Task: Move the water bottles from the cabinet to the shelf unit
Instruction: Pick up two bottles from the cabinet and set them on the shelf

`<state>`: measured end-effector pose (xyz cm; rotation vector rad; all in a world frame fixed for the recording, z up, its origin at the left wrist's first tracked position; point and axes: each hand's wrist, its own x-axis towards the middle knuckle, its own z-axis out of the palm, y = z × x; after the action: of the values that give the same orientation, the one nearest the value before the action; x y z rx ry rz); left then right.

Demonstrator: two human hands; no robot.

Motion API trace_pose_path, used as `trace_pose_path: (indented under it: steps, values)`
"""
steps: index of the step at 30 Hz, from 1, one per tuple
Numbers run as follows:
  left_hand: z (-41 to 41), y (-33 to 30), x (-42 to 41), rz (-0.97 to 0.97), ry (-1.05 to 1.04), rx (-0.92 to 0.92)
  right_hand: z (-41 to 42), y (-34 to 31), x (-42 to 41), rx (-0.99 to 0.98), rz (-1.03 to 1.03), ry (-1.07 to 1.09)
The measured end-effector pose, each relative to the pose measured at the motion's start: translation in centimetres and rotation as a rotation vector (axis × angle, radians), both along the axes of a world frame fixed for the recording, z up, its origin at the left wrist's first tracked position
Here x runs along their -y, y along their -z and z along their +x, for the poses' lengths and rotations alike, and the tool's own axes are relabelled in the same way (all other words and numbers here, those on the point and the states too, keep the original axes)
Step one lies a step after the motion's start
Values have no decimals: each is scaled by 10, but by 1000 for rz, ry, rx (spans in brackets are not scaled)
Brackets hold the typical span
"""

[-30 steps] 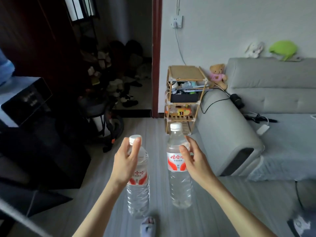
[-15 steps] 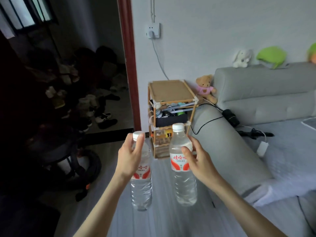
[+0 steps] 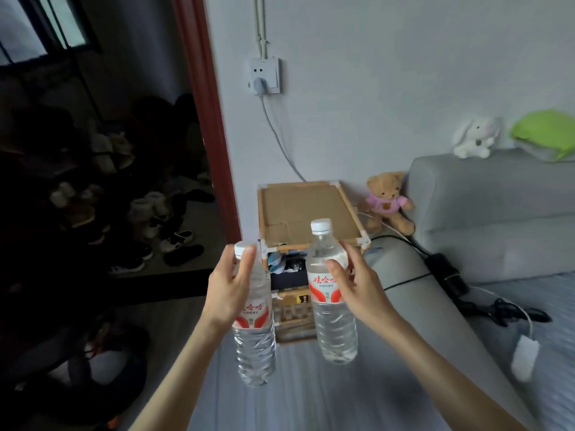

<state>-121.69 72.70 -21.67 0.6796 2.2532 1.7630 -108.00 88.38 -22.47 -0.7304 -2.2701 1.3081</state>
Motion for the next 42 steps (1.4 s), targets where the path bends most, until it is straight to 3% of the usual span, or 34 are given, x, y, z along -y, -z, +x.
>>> trace_pose_path:
  steps: [12,19,27,35,42]
  values:
    - [-126,18,-147,-25,34,-19,-127,15,-135,-10,-133,-62]
    - [-219,21,-229,-21,56,-38,-220,21,-218,65,-40,-17]
    - [-301,22,-307,-220,185,-127,-302,39,-293,107,-2,74]
    - [-330,36,-364,-228,177,-124,-364,53,-342,159,132,25]
    - [-337,48,-397,-240,142,-54,-380,75,-359,117,43,61]
